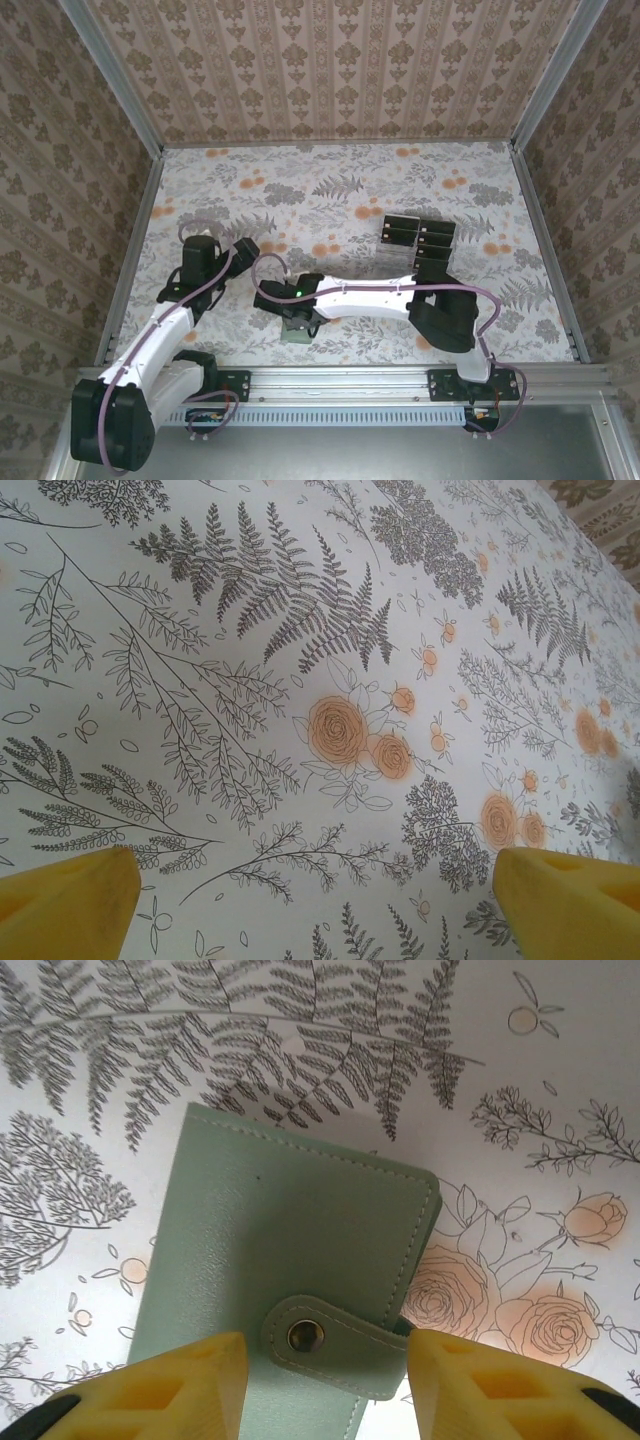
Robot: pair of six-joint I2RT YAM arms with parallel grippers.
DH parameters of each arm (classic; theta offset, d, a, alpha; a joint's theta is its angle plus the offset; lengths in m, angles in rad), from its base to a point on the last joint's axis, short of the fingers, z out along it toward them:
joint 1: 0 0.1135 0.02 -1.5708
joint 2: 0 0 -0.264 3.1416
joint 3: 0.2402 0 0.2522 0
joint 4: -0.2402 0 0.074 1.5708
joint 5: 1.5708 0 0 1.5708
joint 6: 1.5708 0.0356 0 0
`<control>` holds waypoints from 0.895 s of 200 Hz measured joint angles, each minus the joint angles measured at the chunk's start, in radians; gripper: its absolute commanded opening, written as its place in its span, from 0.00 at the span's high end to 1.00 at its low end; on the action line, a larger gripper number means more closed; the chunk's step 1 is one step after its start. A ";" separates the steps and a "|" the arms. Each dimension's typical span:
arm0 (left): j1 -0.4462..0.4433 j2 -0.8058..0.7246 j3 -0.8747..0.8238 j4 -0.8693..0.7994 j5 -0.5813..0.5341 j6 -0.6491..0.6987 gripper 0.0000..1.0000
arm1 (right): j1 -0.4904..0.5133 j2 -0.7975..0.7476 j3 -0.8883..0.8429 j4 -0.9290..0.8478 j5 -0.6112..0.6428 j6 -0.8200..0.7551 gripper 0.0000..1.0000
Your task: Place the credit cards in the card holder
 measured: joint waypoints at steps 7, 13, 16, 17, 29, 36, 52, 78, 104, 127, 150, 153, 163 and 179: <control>0.003 0.000 0.000 0.002 0.002 0.000 0.00 | 0.000 0.008 0.005 -0.004 0.000 0.003 0.53; 0.006 0.000 0.000 0.002 0.005 0.000 0.00 | 0.000 0.013 0.008 -0.005 0.000 0.005 0.53; 0.007 0.000 0.000 0.002 0.006 0.000 0.00 | 0.000 0.017 0.011 -0.006 0.000 0.006 0.53; 0.007 0.000 0.000 0.002 0.006 0.000 0.00 | 0.000 0.018 0.011 -0.007 0.000 0.006 0.53; 0.010 -0.001 0.000 0.005 0.009 0.000 0.00 | 0.000 0.031 0.020 -0.007 0.000 0.006 0.53; 0.011 -0.001 -0.002 0.008 0.010 0.000 0.00 | 0.000 0.035 0.023 -0.007 0.000 0.006 0.53; 0.013 -0.001 -0.007 0.018 0.012 0.000 0.00 | 0.000 0.042 0.031 -0.007 0.000 0.006 0.53; 0.013 0.001 -0.014 0.021 0.016 0.000 0.00 | 0.000 0.054 0.046 -0.007 0.000 0.006 0.54; 0.013 0.004 -0.014 0.024 0.020 0.000 0.00 | 0.000 0.065 0.050 -0.008 0.000 0.006 0.56; 0.013 0.012 -0.014 0.031 0.022 0.000 0.00 | 0.000 0.068 0.050 -0.010 0.000 0.006 0.59; 0.013 0.020 -0.014 0.041 0.028 0.000 0.00 | 0.000 0.068 0.049 -0.010 0.000 0.007 0.60; 0.013 0.021 -0.014 0.042 0.028 0.000 0.00 | 0.000 0.068 0.048 -0.010 0.000 0.007 0.60; 0.013 0.025 -0.014 0.046 0.030 0.000 0.00 | 0.000 0.068 0.047 -0.010 0.001 0.007 0.60; 0.013 0.029 -0.014 0.046 0.034 0.000 0.00 | 0.000 0.068 0.042 -0.010 0.003 0.007 0.60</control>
